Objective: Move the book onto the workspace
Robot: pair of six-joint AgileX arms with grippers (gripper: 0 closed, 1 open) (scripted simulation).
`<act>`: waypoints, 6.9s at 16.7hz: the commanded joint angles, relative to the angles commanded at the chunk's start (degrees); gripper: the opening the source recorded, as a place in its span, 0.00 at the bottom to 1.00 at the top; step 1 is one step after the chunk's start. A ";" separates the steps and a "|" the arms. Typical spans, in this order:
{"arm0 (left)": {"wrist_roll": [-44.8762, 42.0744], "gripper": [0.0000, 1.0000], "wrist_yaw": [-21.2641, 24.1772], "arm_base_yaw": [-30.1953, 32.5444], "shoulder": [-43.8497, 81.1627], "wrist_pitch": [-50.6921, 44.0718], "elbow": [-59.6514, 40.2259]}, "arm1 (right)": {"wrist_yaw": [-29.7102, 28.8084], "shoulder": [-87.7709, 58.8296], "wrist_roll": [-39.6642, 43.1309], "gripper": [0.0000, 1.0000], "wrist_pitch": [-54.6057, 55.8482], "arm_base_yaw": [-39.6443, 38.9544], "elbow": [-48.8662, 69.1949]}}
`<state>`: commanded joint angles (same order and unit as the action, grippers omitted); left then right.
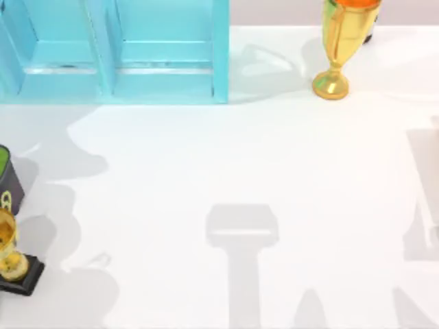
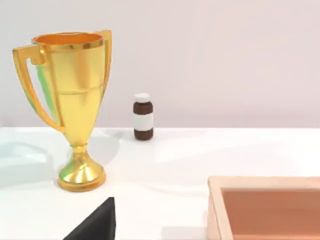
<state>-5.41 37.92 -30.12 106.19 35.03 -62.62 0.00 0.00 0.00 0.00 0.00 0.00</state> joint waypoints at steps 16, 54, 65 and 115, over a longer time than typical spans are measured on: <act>0.19 0.00 4.64 -8.61 -23.93 -13.89 10.85 | 0.00 0.00 0.00 1.00 0.00 0.00 0.00; 149.19 0.00 -109.88 104.28 8.80 -44.41 -4.94 | 0.00 0.00 0.00 1.00 0.00 0.00 0.00; 151.27 0.00 -110.27 105.00 8.70 -46.88 -5.32 | 0.00 0.00 0.00 1.00 0.00 0.00 0.00; 197.72 1.00 -108.01 118.89 19.86 -90.60 -15.10 | 0.00 0.00 0.00 1.00 0.00 0.00 0.00</act>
<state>192.31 -70.10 88.77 126.06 -55.58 -77.72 0.00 0.00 0.00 0.00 0.00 0.00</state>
